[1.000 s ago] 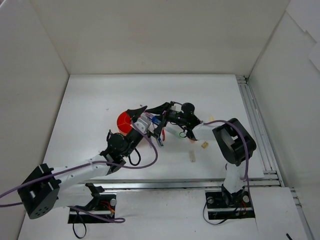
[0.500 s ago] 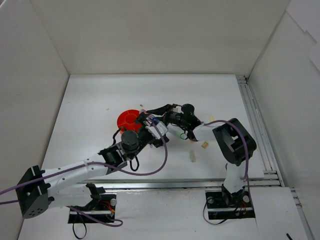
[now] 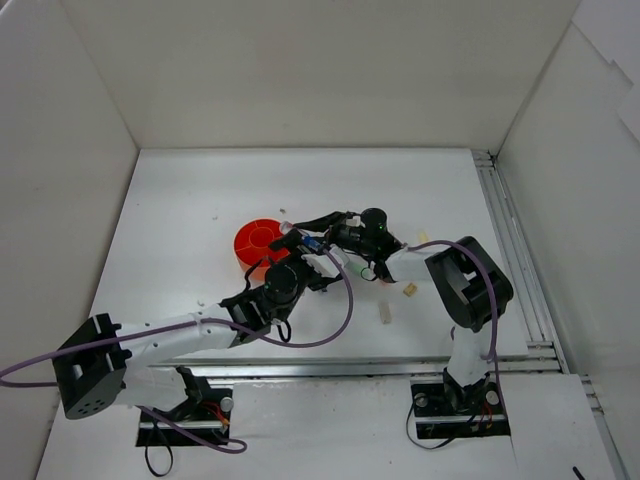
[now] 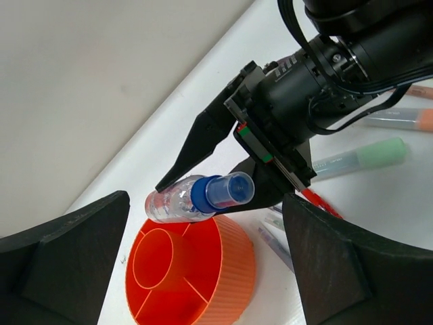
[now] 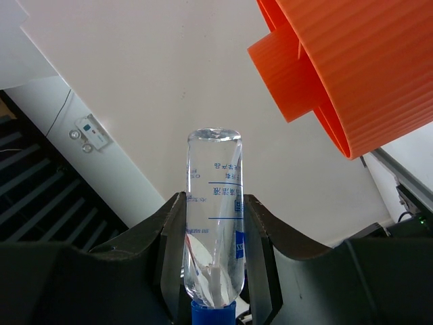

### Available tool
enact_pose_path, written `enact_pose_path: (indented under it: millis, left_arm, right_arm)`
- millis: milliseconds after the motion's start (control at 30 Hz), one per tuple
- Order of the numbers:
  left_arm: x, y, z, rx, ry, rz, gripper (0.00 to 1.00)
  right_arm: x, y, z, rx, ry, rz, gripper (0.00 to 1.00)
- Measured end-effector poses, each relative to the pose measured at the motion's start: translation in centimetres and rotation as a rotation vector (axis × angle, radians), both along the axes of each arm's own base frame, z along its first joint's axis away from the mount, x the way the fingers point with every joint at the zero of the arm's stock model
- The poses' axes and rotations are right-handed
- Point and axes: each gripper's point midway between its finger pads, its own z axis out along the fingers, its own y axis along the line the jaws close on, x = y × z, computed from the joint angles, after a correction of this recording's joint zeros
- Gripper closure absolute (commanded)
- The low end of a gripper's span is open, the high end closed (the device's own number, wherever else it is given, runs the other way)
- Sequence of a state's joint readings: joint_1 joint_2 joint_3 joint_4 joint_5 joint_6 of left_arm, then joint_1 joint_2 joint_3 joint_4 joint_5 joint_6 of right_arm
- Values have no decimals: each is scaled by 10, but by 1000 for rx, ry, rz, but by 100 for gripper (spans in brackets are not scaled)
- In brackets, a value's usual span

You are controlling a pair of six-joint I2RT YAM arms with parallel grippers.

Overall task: Sort the stationery into containers
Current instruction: Place the stationery in the storage box.

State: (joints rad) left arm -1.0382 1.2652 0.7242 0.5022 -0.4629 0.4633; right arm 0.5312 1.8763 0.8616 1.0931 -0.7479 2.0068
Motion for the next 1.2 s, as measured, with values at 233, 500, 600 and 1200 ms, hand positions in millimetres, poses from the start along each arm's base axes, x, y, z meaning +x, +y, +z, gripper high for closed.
enact_pose_path:
  millis: [233,500,600,1200]
  left_arm:
    - [8,-2,-9,15,5,26,33]
    - [13,4,-9,-6,14,57,87]
    - [15,11,-4,5,-1,77,100]
    - [19,74,51,-330,-30,209,100]
  right_arm:
    - [-3,3,0,-1,1,9,100]
    - [-4,4,0,-6,9,3,100]
    - [-2,1,-8,-24,54,-3,100]
    - [-2,3,9,-4,-59,26,2]
